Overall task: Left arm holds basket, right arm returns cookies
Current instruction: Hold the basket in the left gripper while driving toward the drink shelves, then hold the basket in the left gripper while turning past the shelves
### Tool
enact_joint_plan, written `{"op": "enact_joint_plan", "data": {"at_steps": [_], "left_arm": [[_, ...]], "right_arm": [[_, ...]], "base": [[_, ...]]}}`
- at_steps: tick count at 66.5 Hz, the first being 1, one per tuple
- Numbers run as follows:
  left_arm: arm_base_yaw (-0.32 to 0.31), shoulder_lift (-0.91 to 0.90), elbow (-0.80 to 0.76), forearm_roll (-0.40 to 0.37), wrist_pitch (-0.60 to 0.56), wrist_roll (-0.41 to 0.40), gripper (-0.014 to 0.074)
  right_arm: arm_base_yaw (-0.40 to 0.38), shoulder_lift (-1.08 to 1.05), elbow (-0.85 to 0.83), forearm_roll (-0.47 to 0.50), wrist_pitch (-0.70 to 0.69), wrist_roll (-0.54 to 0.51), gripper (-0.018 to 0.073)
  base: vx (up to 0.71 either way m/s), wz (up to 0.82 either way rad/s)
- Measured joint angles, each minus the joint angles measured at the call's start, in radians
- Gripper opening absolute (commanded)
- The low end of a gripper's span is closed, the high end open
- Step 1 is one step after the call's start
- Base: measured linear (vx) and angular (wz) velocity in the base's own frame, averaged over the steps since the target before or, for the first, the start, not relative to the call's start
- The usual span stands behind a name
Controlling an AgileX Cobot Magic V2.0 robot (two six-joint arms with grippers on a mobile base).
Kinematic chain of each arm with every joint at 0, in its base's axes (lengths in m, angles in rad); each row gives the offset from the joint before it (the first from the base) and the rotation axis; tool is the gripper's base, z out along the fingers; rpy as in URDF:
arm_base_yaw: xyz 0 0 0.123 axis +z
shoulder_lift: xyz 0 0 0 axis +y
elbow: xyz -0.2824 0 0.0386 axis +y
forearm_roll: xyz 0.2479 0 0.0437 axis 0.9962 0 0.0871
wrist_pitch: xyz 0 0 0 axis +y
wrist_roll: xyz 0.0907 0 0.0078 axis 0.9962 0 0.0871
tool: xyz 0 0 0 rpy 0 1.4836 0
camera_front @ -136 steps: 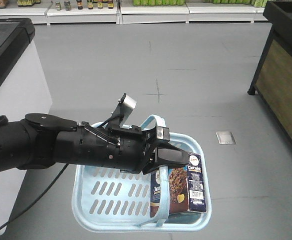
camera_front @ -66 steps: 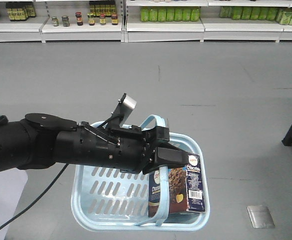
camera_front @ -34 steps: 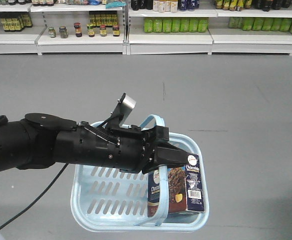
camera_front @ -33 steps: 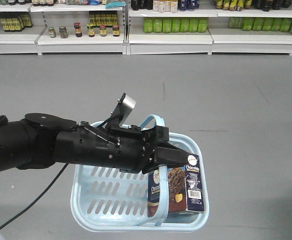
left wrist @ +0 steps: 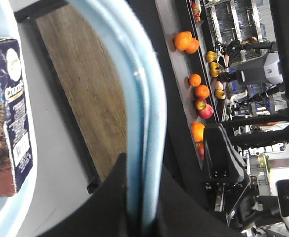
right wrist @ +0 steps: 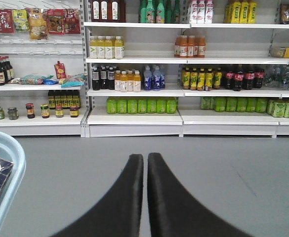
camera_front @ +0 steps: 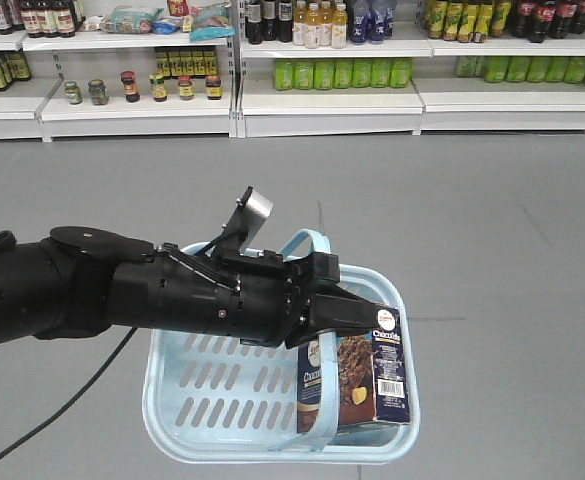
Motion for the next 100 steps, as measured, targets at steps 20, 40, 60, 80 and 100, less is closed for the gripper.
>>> {"op": "enact_joint_plan", "data": {"at_steps": [20,40,60,80,100], "left_arm": [[0.000,0.000,0.000,0.000,0.003,0.000,-0.0003],[0.000,0.000,0.000,0.000,0.002,0.000,-0.0003],[0.000,0.000,0.000,0.000,0.001,0.000,-0.0003],[0.000,0.000,0.000,0.000,0.001,0.000,-0.0003],[0.000,0.000,0.000,0.000,-0.003,0.000,-0.0003]], "right_arm": [[0.000,0.000,0.000,0.000,0.000,0.000,-0.0006],[0.000,0.000,0.000,0.000,0.000,0.000,-0.0006],[0.000,0.000,0.000,0.000,0.000,0.000,-0.0006],[0.000,0.000,0.000,0.000,0.000,0.000,-0.0006],[0.000,0.000,0.000,0.000,0.000,0.000,-0.0006]], "base": [[0.55,0.00],[0.54,0.08],[0.53,0.03],[0.52,-0.05],[0.51,-0.09]]}}
